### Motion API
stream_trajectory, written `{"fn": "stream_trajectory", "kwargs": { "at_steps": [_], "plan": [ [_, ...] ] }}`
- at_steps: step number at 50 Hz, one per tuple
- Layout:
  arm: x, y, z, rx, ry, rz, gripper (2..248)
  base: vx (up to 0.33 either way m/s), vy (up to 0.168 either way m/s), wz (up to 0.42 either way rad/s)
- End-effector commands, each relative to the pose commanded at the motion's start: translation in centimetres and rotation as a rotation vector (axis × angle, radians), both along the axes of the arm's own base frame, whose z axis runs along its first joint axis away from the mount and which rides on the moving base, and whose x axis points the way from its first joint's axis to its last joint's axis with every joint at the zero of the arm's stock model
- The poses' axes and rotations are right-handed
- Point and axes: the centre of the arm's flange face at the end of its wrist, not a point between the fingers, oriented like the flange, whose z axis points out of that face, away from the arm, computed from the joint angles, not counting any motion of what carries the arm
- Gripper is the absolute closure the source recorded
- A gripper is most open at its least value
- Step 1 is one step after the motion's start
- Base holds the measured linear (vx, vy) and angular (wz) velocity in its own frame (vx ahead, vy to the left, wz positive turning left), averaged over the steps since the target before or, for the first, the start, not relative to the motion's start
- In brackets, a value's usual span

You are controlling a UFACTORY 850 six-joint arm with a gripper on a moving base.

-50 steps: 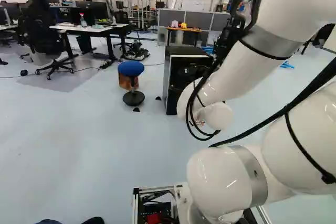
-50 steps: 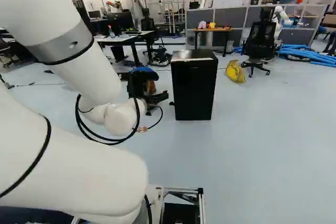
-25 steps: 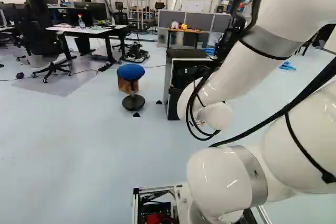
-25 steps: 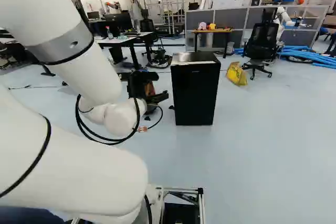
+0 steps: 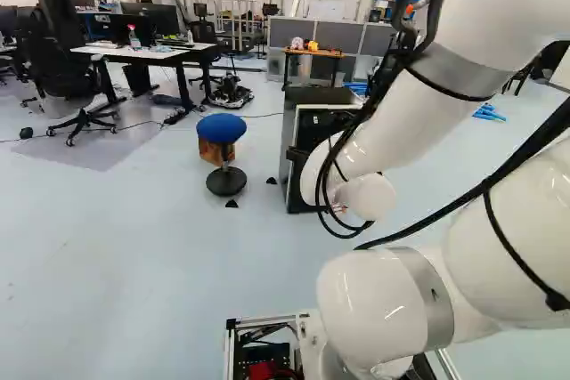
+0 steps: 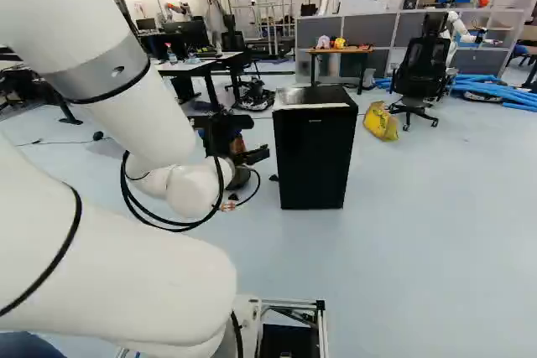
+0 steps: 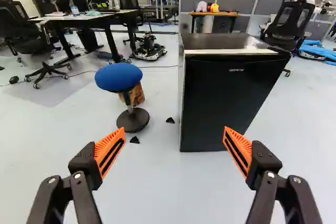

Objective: Grab a drink from the fridge

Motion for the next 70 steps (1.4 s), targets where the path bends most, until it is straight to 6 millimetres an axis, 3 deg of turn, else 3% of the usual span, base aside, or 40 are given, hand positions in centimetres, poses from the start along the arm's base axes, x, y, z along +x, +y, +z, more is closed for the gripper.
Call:
{"fn": "stream_trajectory", "kwargs": {
  "at_steps": [33, 70],
  "plan": [
    [0.0, 0.0, 0.0, 0.0, 0.0, 0.0, 3, 0.155, 0.005, -0.009],
    [0.0, 0.0, 0.0, 0.0, 0.0, 0.0, 3, 0.09, -0.045, 0.002]
  ]
}}
